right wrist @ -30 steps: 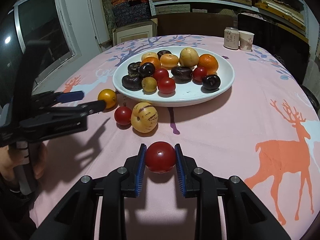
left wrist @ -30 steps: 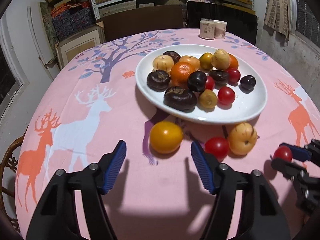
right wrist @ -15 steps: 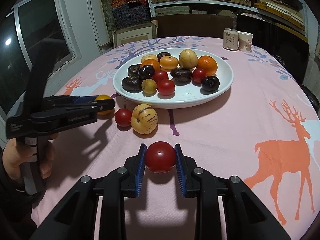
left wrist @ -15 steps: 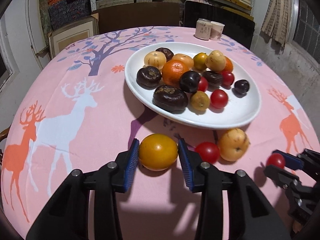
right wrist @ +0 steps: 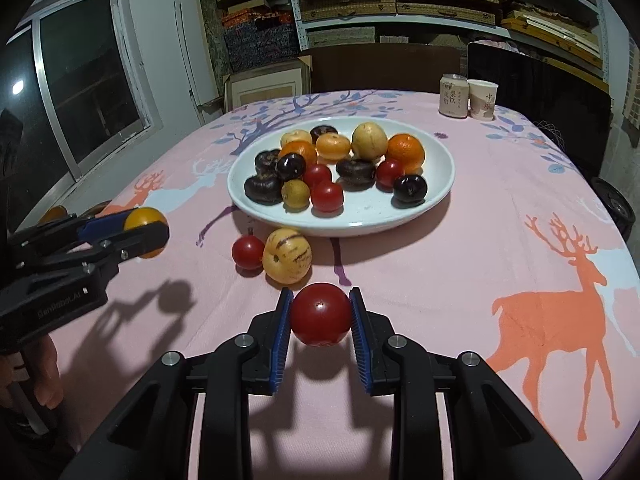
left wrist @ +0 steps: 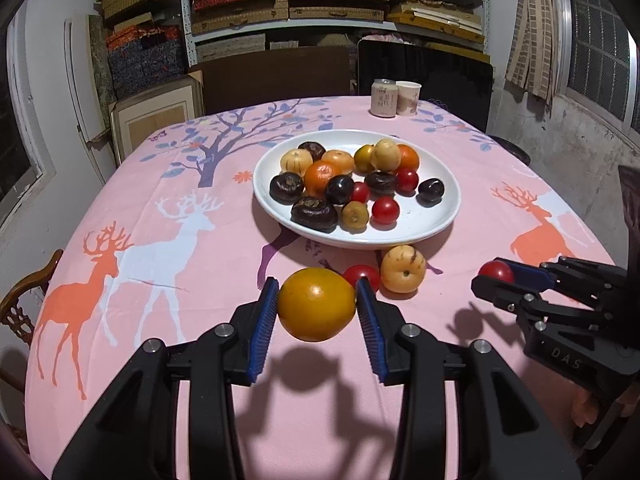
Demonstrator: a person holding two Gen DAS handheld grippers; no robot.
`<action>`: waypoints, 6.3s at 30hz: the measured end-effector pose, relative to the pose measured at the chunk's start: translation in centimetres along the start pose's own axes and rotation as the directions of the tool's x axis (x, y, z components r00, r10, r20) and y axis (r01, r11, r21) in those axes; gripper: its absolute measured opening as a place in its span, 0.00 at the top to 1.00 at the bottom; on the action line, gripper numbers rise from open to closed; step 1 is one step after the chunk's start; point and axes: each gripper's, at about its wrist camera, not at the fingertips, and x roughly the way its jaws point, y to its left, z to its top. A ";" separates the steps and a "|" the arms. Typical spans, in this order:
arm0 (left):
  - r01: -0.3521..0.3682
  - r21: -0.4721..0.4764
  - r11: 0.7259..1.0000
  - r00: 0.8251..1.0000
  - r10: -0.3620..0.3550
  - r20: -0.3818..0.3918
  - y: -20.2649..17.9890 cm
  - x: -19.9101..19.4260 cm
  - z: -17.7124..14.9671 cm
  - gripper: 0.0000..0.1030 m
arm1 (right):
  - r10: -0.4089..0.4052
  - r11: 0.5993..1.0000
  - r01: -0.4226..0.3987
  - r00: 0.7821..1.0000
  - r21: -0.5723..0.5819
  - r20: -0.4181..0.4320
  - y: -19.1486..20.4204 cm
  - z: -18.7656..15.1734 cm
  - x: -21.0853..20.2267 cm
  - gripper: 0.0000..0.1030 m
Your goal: Organize fruits
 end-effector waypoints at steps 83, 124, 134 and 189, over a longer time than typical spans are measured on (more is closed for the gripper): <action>0.042 0.113 0.993 0.984 -0.021 -0.175 -5.1 9.6 0.6 0.54 | 0.006 0.998 -0.007 1.000 0.069 0.021 -4.1 0.2 2.2 0.75; 0.098 0.018 0.995 0.995 -0.098 0.015 -0.7 1.6 2.9 0.72 | -0.094 0.996 0.094 0.996 -0.010 0.002 -2.6 3.8 1.1 0.61; 0.096 0.027 0.995 0.995 -0.096 0.014 -0.2 5.4 9.8 0.72 | -0.048 0.999 0.048 0.999 -0.013 0.022 -3.0 10.5 2.7 0.61; -0.077 -0.061 0.995 0.995 0.080 0.062 2.7 -8.4 -1.3 0.05 | -0.105 0.993 0.100 0.990 0.056 0.090 -0.3 0.4 -9.6 0.04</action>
